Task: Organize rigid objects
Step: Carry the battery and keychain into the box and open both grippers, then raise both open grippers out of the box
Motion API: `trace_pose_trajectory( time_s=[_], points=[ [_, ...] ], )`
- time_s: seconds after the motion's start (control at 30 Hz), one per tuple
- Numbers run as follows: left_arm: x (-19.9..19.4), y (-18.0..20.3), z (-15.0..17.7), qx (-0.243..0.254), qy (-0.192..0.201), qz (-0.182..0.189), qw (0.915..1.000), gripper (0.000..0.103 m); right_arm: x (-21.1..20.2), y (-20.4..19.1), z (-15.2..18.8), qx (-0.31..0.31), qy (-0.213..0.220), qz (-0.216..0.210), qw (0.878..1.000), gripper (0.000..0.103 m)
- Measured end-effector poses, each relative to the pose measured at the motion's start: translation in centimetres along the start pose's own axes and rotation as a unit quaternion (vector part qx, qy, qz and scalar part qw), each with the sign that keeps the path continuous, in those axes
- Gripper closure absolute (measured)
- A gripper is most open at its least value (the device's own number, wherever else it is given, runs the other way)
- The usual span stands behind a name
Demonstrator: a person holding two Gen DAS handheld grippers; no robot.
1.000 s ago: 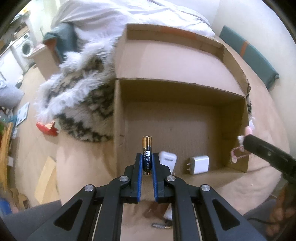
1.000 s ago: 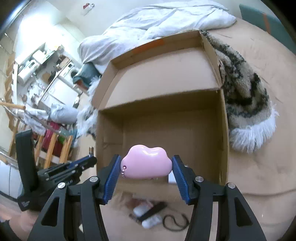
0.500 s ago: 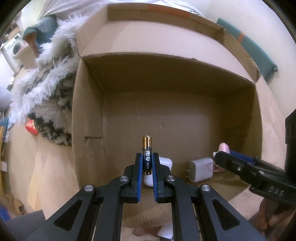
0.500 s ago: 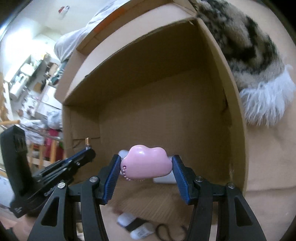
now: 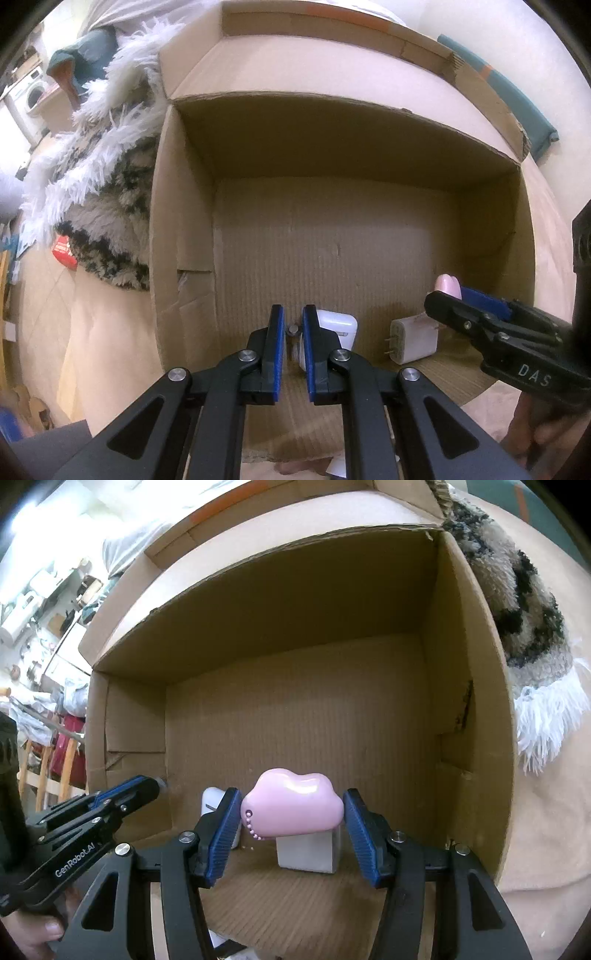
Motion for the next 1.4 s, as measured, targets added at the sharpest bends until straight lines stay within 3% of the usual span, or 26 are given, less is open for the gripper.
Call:
trace_pose_trajectory(
  time_s=[0.4,0.53,0.57,0.6,0.67,0.73,0.77,0.97,1.4],
  points=[
    [-0.4,1.2,0.2,0.010,0.001,-0.009,0.9999,0.092,-0.5,-0.2,-0.3,0.001,0.021,-0.013,1.000,0.044],
    [-1.1,1.1,0.0,0.003,0.010,-0.009,0.9999,0.072,-1.4,-0.4,-0.7,0.005,0.040,-0.042,0.998,0.030],
    [-1.5,1.0,-0.1,-0.002,0.017,-0.007,0.9998,0.064,-1.6,-0.5,-0.7,0.007,0.044,-0.049,0.998,0.024],
    [-2.0,1.0,-0.2,-0.005,0.027,-0.005,0.9996,0.047,-1.9,-0.6,-0.8,0.008,0.048,-0.058,0.997,0.023],
    [-2.9,0.9,-0.5,-0.010,0.047,-0.010,0.9988,0.032,-2.4,-0.7,-0.9,0.010,0.061,-0.070,0.996,0.019],
    [-3.7,0.9,-0.7,-0.012,0.068,-0.015,0.9975,0.031,-2.9,-0.8,-1.0,0.010,0.074,-0.072,0.995,0.015],
    [-3.8,0.9,-0.8,-0.010,0.071,-0.019,0.9973,0.031,-3.0,-0.7,-1.1,0.012,0.076,-0.075,0.994,0.008],
    [-3.7,1.1,-0.9,0.002,0.065,-0.037,0.9972,0.031,-3.5,-1.2,-1.2,0.000,0.091,-0.075,0.993,0.000],
    [-4.2,0.7,-0.8,-0.006,0.069,-0.041,0.9967,0.031,-4.8,-0.7,-1.1,-0.006,0.113,-0.069,0.991,0.000]
  ],
)
Point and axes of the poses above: each gripper's, at about its wrist camera, not at the fingertips, and x roughly the way its jaws point, y to its right, z to its underside, the point moved 2 cm from there along x, roughly the way its jaws point, and after that the axes turned 1 degree about z, right-handed, at the moved point
